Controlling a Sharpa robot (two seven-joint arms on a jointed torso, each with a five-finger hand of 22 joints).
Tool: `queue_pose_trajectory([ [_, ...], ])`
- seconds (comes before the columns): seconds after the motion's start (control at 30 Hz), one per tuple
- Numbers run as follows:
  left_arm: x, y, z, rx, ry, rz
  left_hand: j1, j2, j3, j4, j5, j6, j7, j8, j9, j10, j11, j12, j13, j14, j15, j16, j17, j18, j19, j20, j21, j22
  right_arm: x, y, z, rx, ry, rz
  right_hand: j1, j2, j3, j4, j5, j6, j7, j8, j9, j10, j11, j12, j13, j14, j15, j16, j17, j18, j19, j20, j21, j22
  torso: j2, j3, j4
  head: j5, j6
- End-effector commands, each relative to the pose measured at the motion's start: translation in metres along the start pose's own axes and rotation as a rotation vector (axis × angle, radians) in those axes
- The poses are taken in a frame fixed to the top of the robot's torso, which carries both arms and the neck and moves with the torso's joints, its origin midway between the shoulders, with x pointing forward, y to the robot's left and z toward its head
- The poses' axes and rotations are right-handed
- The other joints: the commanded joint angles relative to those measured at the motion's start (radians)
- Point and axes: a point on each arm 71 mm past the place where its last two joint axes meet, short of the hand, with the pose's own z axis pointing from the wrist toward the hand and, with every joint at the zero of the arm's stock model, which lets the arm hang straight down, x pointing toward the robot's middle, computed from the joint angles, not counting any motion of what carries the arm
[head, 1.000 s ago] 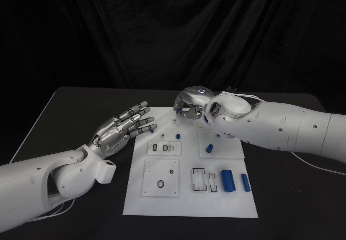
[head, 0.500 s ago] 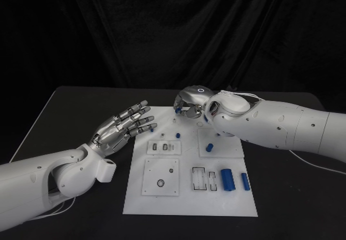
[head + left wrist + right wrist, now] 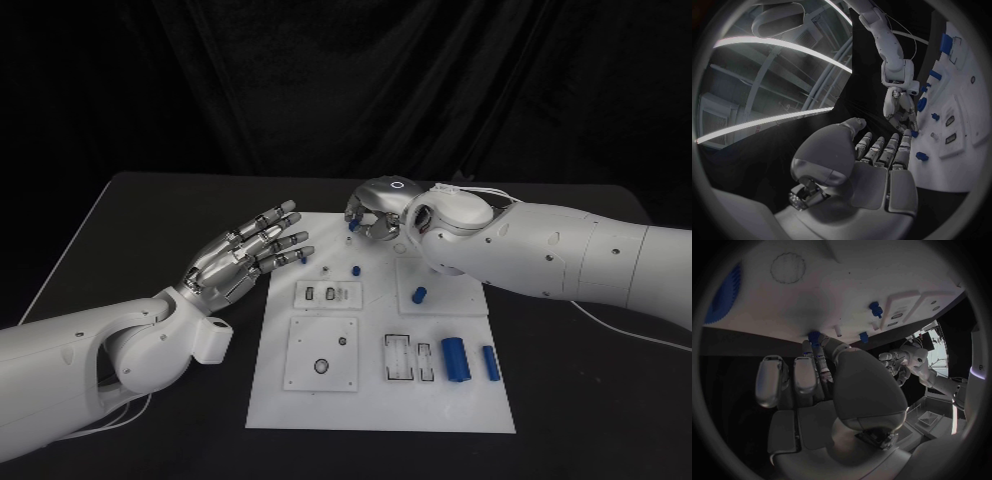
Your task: Assemble the parts on the task board
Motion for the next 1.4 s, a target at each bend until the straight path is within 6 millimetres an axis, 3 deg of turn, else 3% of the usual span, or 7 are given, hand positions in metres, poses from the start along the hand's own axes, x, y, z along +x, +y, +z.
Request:
queue_pose_trajectory([
  [0.03,0.001,-0.010,0.000,0.154,0.013,-0.013,-0.011,-0.001,0.006,0.001,-0.005,-0.003,0.006,0.001,-0.001,0.004,0.004,0.003,0.000,-0.006,0.003,-0.001,-0.001,-0.016,-0.005,0.002,-0.007,-0.001,0.003,-0.001,0.000,0.018,0.027,-0.001,-0.002,-0.011,0.001,0.008,-0.006,-0.019,0.002,-0.014,-0.005,-0.022,0.005,-0.012,0.000,-0.005,0.010,-0.010,-0.010,0.012,-0.011,0.004,-0.007,-0.009,0.001,0.0003,0.0014,-0.002,0.001],
  [0.4,0.000,-0.011,-0.002,0.155,0.010,-0.012,-0.012,0.001,0.010,0.001,-0.005,-0.003,0.008,0.001,-0.001,0.003,0.005,0.002,0.000,-0.006,0.003,0.000,0.000,-0.016,-0.005,0.002,-0.007,-0.002,0.001,-0.005,-0.002,0.023,-0.003,0.001,-0.003,-0.024,-0.089,0.022,0.011,-0.297,-0.033,-0.051,-0.092,-0.216,0.039,-0.056,0.003,-0.054,0.037,-0.047,-0.075,0.031,-0.071,0.032,-0.066,-0.093,0.000,-0.0008,-0.0006,-0.001,0.005],
  [0.9,-0.003,-0.015,-0.009,0.158,-0.007,-0.003,-0.014,0.001,0.014,0.000,-0.005,0.000,0.010,0.002,0.000,0.005,0.005,0.003,0.001,-0.003,0.004,0.003,0.000,-0.017,-0.004,0.002,-0.007,-0.001,-0.043,-0.038,-0.049,0.046,-0.118,0.007,0.052,0.007,-0.099,0.006,0.114,-0.151,-0.002,-0.015,-0.085,-0.123,0.022,0.075,0.028,-0.056,0.027,-0.039,-0.066,0.030,-0.066,0.024,-0.065,-0.078,-0.003,0.0004,-0.0065,0.002,0.013],
  [1.13,-0.003,-0.016,-0.011,0.160,-0.013,0.000,-0.015,0.001,0.016,0.000,-0.004,-0.001,0.010,0.002,0.000,0.003,0.005,0.003,0.001,0.000,0.005,0.006,0.001,-0.017,-0.004,0.002,-0.007,-0.001,-0.042,-0.058,-0.088,0.089,-0.055,0.018,0.054,-0.012,-0.093,0.004,0.097,-0.104,-0.026,-0.015,-0.093,0.052,-0.057,0.298,0.139,-0.122,-0.032,-0.164,-0.241,0.057,-0.143,-0.028,-0.158,-0.202,-0.005,-0.0004,-0.0115,0.013,0.006],
  [1.2,-0.004,-0.016,-0.011,0.160,-0.013,0.000,-0.015,0.001,0.016,0.000,-0.004,-0.001,0.010,0.002,0.000,0.003,0.005,0.003,0.001,0.000,0.005,0.006,0.001,-0.017,-0.004,0.002,-0.007,-0.001,-0.040,-0.064,-0.096,0.108,-0.033,0.020,0.050,-0.012,-0.097,0.024,0.097,-0.084,-0.022,-0.028,-0.106,-0.147,-0.074,0.565,0.367,-0.118,-0.064,-0.234,-0.292,0.059,-0.154,-0.054,-0.225,-0.256,-0.006,-0.0011,-0.0123,0.013,0.003],
  [1.23,-0.004,-0.016,-0.011,0.160,-0.013,0.000,-0.015,0.001,0.016,0.000,-0.004,-0.001,0.010,0.002,0.000,0.003,0.005,0.003,0.001,0.000,0.005,0.006,0.001,-0.017,-0.004,0.002,-0.007,-0.001,-0.038,-0.067,-0.101,0.121,-0.019,0.021,0.040,-0.019,-0.105,0.032,0.081,-0.096,-0.036,-0.037,-0.110,-0.103,-0.068,0.655,0.424,-0.131,-0.047,-0.249,-0.311,0.071,-0.181,-0.049,-0.267,-0.316,-0.006,-0.0014,-0.0128,0.013,0.002],
  [1.4,-0.004,-0.016,-0.011,0.160,-0.012,-0.001,-0.015,0.000,0.017,0.000,-0.004,0.000,0.010,0.002,0.000,0.003,0.005,0.002,0.001,0.000,0.005,0.006,0.001,-0.018,-0.003,0.003,-0.006,-0.001,-0.028,-0.081,-0.116,0.173,0.021,0.028,0.000,-0.028,-0.162,0.068,0.035,-0.078,-0.038,-0.038,-0.112,0.315,-0.071,1.295,1.275,0.024,-0.044,0.137,0.317,0.033,-0.071,-0.036,-0.129,-0.111,-0.006,-0.0014,-0.0135,0.013,0.000],
])
